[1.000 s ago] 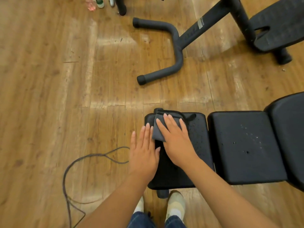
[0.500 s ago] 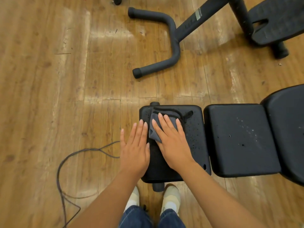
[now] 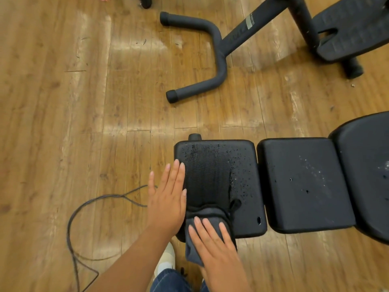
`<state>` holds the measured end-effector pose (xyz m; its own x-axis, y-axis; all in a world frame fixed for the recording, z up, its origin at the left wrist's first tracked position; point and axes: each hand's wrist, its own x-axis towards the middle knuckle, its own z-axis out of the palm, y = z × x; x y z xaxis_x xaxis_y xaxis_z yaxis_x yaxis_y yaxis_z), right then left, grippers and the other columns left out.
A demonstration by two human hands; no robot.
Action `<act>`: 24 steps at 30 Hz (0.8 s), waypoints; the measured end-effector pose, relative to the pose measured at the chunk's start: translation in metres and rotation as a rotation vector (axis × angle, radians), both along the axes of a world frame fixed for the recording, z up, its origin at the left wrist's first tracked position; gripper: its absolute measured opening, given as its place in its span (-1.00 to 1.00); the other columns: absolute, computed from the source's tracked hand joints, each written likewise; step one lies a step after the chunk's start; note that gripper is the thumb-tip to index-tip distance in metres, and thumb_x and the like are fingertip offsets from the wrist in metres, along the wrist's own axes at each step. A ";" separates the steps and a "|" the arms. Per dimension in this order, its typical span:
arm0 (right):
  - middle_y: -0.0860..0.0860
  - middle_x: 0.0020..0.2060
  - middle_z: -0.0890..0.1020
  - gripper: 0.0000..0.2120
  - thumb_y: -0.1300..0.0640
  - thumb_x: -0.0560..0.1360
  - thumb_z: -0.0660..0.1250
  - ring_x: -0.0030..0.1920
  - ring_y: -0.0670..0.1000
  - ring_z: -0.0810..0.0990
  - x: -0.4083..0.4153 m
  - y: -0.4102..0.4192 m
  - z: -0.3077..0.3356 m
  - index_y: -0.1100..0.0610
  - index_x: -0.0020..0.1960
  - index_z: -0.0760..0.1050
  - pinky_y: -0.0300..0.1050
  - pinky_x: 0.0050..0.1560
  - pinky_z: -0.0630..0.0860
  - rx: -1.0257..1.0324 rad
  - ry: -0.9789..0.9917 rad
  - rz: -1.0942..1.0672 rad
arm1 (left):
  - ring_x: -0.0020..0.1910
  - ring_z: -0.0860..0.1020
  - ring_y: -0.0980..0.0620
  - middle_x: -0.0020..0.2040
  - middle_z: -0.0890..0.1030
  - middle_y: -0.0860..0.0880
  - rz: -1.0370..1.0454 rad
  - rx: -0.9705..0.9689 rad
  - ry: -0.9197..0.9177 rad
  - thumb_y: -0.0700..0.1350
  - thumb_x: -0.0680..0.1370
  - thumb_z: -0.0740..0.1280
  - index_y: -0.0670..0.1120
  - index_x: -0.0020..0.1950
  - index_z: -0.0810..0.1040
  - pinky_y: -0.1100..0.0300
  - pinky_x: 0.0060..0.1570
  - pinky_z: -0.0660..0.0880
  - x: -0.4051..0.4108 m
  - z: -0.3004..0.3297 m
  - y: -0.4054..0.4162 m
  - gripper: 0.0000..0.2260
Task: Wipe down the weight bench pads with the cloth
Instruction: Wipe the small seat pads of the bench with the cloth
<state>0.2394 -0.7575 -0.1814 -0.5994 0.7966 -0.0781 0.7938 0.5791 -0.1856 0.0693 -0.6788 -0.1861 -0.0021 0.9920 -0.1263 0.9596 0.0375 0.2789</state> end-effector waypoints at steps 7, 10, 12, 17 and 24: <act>0.01 0.51 0.01 -0.39 0.21 0.48 0.02 0.50 0.00 -0.03 -0.012 0.017 -0.007 0.12 0.51 -0.02 0.02 0.42 0.02 0.005 0.022 -0.092 | 0.51 0.09 -0.01 0.55 0.09 -0.04 0.013 -0.006 -0.026 -0.04 0.60 -0.09 -0.12 0.54 0.04 -0.19 0.38 0.07 -0.001 -0.002 -0.001 -0.51; 0.00 0.51 0.01 -0.30 0.15 0.40 0.08 0.50 -0.01 -0.04 -0.020 0.032 -0.010 0.12 0.52 -0.04 0.00 0.42 0.02 -0.040 0.058 -0.129 | 0.50 0.15 -0.02 0.54 0.11 -0.04 0.020 -0.001 -0.044 -0.05 0.59 -0.04 -0.12 0.53 0.07 -0.19 0.37 0.11 -0.002 -0.005 0.001 -0.50; -0.01 0.50 0.07 -0.29 0.13 0.37 0.09 0.49 -0.01 0.01 -0.027 0.043 -0.008 0.11 0.51 0.01 0.00 0.43 0.02 -0.061 0.090 -0.160 | 0.50 0.15 -0.01 0.55 0.10 -0.04 0.020 0.001 -0.053 -0.05 0.59 -0.04 -0.11 0.53 0.07 -0.18 0.37 0.12 -0.002 -0.007 0.000 -0.50; 0.03 0.48 0.20 -0.44 0.13 0.48 0.00 0.48 0.00 0.12 -0.052 0.116 0.008 0.12 0.49 0.13 0.02 0.41 0.04 -0.107 0.164 -0.250 | 0.51 0.11 0.02 0.55 0.08 -0.02 0.036 -0.009 -0.082 -0.06 0.59 -0.05 -0.09 0.54 0.05 -0.14 0.39 0.08 -0.001 -0.006 -0.001 -0.50; 0.09 0.46 0.26 -0.43 0.12 0.50 0.26 0.48 0.08 0.12 -0.075 0.194 -0.001 0.07 0.47 0.20 0.06 0.42 -0.05 -0.052 0.079 -0.169 | 0.49 0.16 0.01 0.55 0.08 0.00 0.038 -0.005 -0.076 -0.06 0.58 -0.02 -0.08 0.54 0.03 -0.15 0.38 0.11 -0.001 -0.005 0.000 -0.49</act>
<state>0.1640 -0.5637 -0.1827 -0.4638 0.8823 -0.0801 0.8605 0.4271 -0.2778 0.0683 -0.6786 -0.1914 -0.0302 0.9907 -0.1325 0.9336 0.0753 0.3504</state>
